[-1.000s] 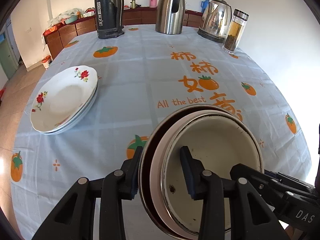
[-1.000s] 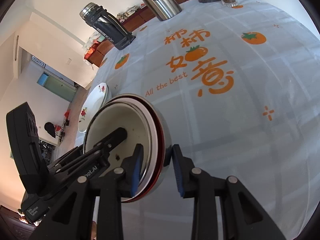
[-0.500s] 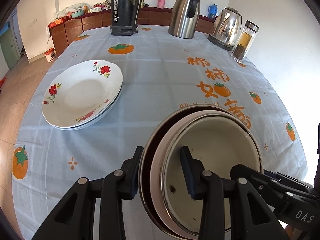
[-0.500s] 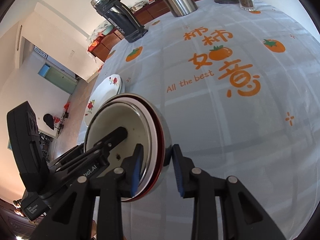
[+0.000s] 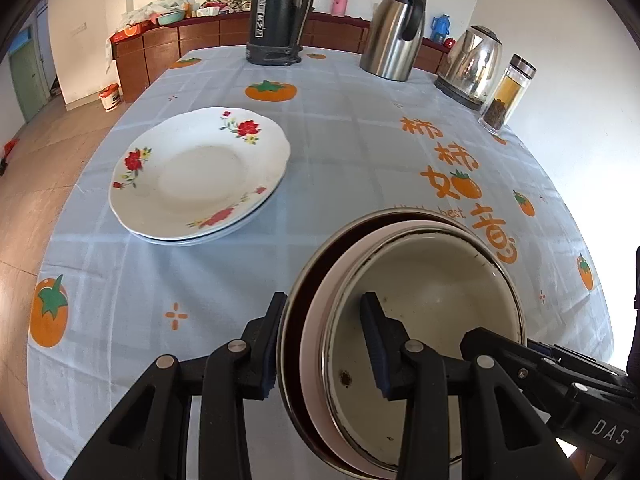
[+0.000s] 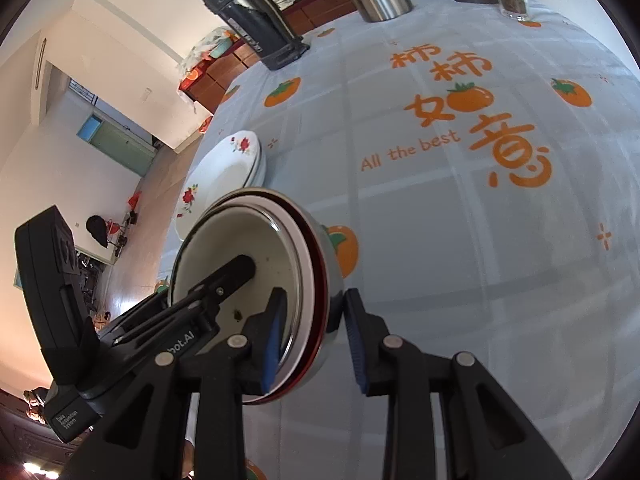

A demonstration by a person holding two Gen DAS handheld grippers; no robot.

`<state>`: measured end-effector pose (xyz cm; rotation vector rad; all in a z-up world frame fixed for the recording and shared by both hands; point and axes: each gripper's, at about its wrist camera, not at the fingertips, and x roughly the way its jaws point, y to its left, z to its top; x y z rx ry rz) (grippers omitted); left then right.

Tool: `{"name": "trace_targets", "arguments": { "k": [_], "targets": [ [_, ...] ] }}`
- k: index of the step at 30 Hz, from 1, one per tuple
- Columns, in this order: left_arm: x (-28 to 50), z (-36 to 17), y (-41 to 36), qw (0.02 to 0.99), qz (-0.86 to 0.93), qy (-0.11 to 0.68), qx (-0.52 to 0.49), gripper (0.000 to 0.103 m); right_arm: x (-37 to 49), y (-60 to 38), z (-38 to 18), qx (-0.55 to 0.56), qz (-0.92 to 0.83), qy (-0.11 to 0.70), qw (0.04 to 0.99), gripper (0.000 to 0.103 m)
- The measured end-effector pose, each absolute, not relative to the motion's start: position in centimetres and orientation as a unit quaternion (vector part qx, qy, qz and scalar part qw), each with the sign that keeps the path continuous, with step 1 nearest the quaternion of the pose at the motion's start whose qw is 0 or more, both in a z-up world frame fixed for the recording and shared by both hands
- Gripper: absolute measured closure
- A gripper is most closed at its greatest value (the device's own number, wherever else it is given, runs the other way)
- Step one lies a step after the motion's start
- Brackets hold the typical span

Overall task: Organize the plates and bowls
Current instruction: 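Lift the nested bowls with both grippers and carry them over the plate stack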

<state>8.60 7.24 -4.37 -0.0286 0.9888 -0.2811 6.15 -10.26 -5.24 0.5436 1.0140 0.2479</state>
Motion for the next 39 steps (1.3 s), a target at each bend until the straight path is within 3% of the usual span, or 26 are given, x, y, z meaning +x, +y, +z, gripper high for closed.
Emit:
{"name": "trace_targets", "arguments": {
  "k": [39],
  "targets": [
    [11.6,-2.5,10.9,0.878,-0.122,0.462,0.022,0.063,9.4,-6.1,-4.4,0.276,0.133,0.475,0.825,0.073]
  ]
}}
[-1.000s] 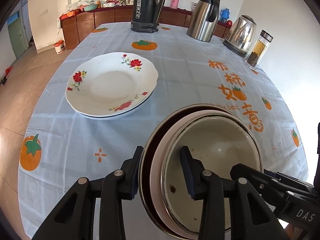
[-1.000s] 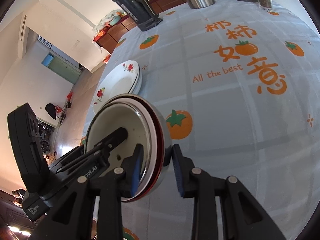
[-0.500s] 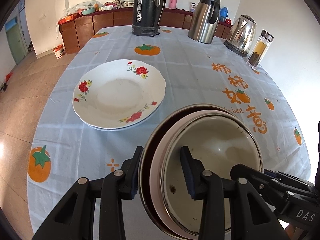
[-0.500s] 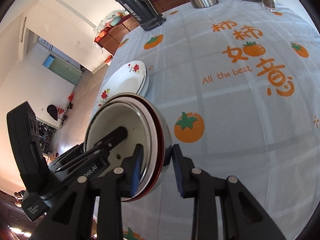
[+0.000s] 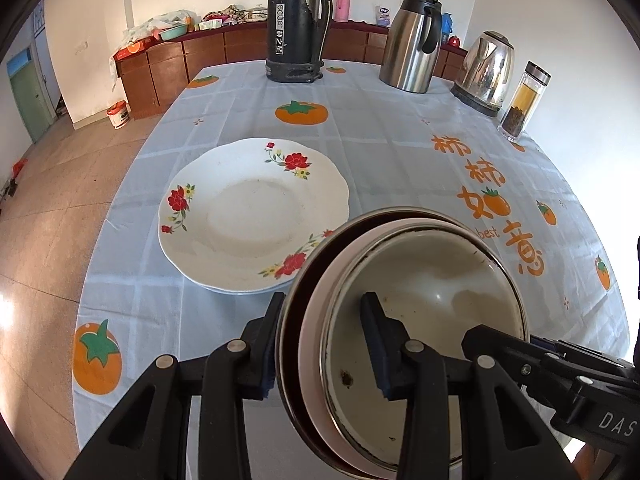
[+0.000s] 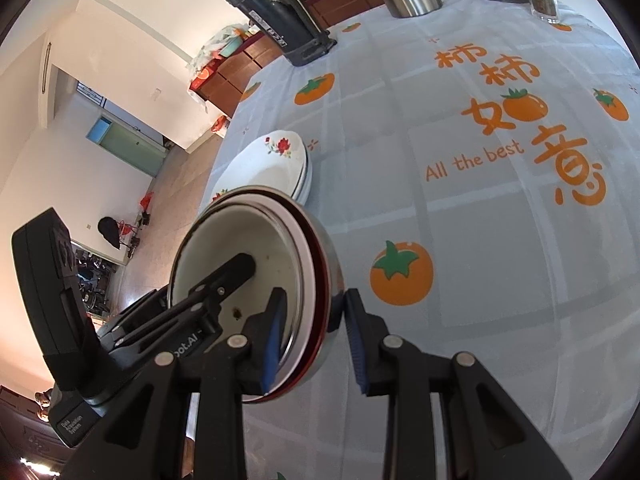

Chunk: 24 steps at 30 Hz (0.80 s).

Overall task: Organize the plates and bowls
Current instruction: 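Lift the nested bowls with both grippers and carry them over the plate stack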

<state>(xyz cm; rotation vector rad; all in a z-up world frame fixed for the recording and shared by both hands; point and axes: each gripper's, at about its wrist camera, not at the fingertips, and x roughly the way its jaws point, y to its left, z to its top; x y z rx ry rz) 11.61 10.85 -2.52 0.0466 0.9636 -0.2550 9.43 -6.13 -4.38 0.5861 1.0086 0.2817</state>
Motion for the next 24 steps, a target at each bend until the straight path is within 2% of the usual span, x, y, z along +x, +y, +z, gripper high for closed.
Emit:
{"name": "trace_targets", "arguments": {
  "k": [24],
  "targets": [
    [16.3,-1.6,13.0,0.878,-0.121,0.462,0.017,0.062,13.5,-4.1,-2.9,0.282,0.127,0.475,0.824,0.073]
  ]
}}
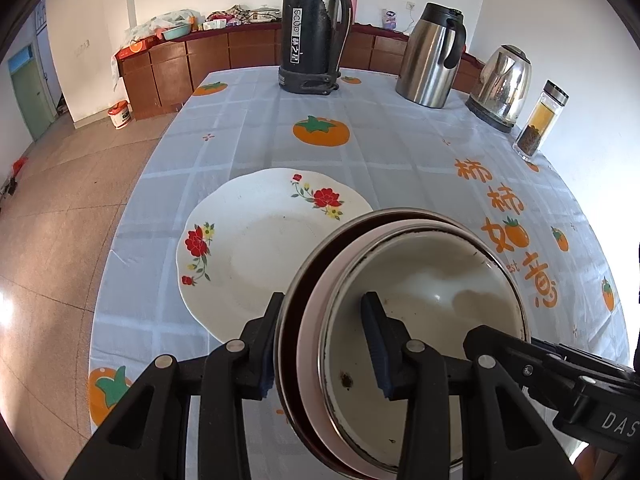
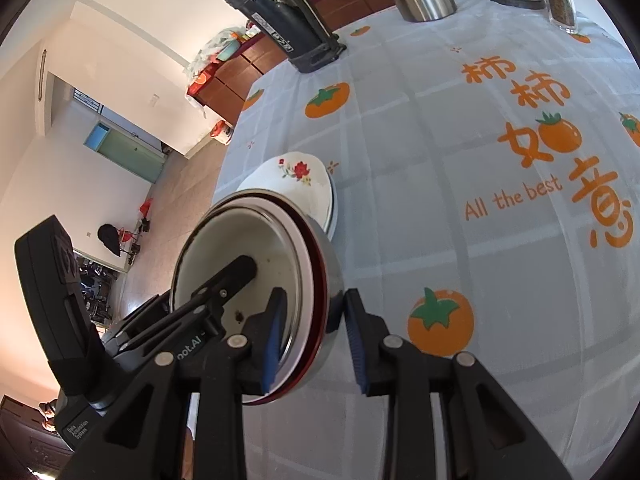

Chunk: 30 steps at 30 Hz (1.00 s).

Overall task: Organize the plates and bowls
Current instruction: 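Lift the nested bowls with both grippers and carry them over the plate stack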

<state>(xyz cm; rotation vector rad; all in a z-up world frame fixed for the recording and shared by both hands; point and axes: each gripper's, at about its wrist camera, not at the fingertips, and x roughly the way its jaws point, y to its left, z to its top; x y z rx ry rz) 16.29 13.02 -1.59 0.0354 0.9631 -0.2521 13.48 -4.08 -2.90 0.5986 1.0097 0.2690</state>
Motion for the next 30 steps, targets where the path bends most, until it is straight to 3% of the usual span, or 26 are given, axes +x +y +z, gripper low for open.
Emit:
{"name": "trace_targets", "arguments": {
  "k": [30],
  "targets": [
    [22.9,-2.7,15.1,0.875,-0.110,0.471,0.003,0.060,18.8,-2.1,-3.2,0.273,0.122,0.482,0.824,0.073]
  ]
}}
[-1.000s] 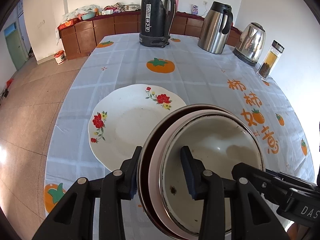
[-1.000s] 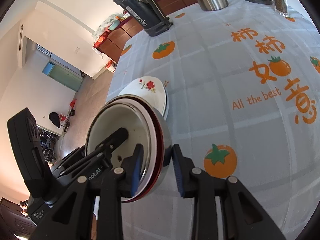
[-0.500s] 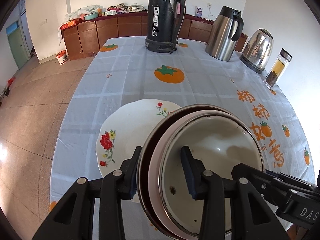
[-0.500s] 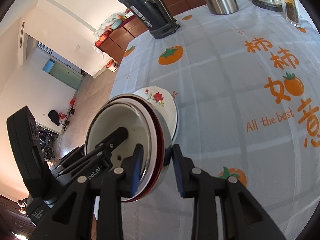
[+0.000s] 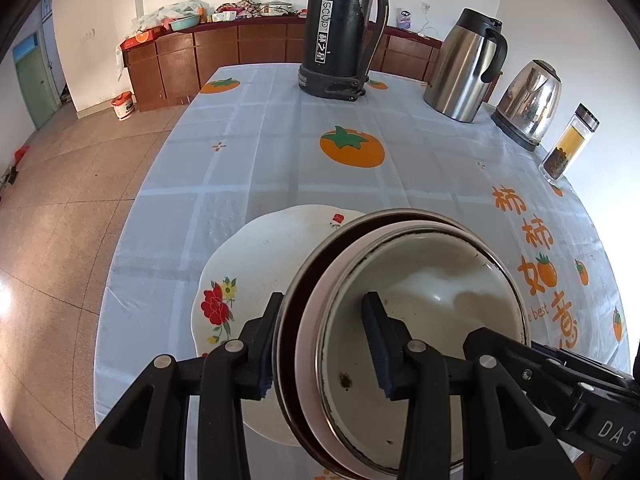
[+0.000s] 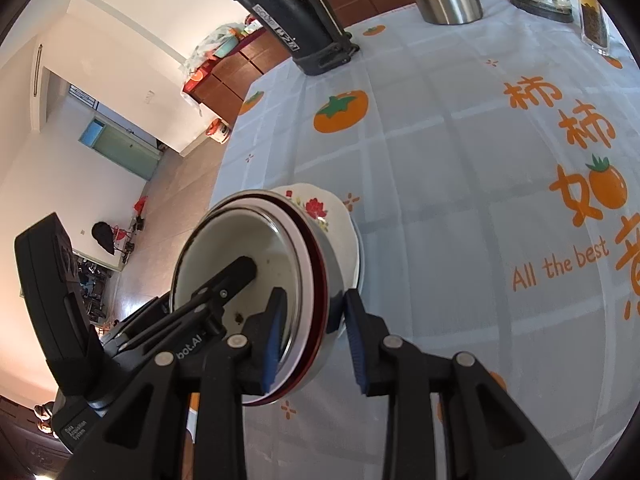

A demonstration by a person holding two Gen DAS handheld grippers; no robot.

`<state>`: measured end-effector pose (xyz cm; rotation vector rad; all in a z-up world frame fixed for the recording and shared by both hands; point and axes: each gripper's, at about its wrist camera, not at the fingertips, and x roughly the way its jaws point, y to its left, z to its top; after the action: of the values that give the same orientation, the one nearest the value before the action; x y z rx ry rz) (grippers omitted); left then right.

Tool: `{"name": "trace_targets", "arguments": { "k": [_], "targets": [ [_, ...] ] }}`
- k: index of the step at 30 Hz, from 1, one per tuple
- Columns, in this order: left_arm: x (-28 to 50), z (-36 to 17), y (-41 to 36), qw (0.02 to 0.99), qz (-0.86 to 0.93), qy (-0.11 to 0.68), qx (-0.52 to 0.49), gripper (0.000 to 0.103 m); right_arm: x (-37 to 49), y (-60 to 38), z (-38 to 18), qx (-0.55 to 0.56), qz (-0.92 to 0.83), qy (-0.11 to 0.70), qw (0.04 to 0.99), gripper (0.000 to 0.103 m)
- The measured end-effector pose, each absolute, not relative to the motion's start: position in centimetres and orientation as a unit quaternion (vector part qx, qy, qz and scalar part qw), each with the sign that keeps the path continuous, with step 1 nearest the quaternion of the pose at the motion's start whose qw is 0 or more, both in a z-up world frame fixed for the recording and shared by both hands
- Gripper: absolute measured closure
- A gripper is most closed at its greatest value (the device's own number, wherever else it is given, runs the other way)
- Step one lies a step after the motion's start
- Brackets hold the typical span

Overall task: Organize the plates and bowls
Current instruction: 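Lift the nested bowls with both grippers and carry them over the plate stack, then lower the nested bowls onto the red-flower plate stack with both grippers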

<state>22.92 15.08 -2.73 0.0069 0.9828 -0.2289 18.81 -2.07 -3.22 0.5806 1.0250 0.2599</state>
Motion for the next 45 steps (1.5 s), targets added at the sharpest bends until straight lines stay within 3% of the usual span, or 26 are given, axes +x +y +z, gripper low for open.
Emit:
{"name": "trace_targets", "arguments": {
  "k": [45],
  "targets": [
    [26.9,-5.4,17.9,0.866,-0.102,0.488,-0.026,0.057,19.7,0.9,-4.0,0.244,0.112,0.490,0.829,0.071]
  ]
}}
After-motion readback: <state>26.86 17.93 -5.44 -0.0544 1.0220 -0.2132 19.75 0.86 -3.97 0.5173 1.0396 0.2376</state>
